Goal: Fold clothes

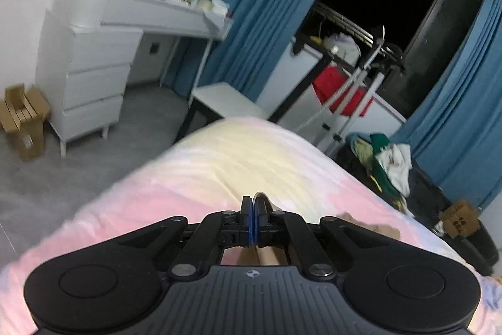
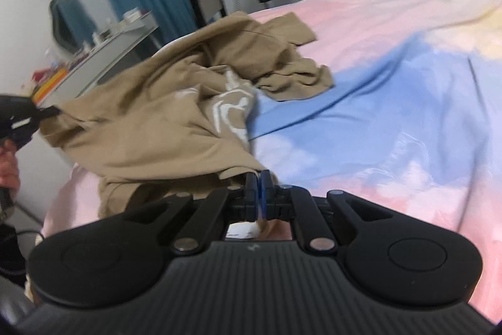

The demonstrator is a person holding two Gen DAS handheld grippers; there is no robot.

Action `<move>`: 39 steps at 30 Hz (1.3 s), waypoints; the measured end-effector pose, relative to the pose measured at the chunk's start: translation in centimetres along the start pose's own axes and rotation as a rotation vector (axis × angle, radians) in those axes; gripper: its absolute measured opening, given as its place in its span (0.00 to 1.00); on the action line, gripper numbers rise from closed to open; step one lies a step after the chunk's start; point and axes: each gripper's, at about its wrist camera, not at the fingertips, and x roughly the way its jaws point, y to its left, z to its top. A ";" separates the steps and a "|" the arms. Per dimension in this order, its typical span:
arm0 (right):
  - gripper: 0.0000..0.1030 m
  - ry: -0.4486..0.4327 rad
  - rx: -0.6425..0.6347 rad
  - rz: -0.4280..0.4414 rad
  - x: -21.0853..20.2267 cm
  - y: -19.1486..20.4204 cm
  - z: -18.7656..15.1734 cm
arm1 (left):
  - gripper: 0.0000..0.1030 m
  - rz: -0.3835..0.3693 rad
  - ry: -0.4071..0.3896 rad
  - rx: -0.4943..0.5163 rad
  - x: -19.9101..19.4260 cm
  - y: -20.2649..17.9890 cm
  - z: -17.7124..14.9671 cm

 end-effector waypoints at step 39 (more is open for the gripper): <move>0.08 -0.102 0.195 -0.010 -2.5 -2.7 -0.4 | 0.49 -0.334 0.283 0.545 9.8 -18.1 -12.3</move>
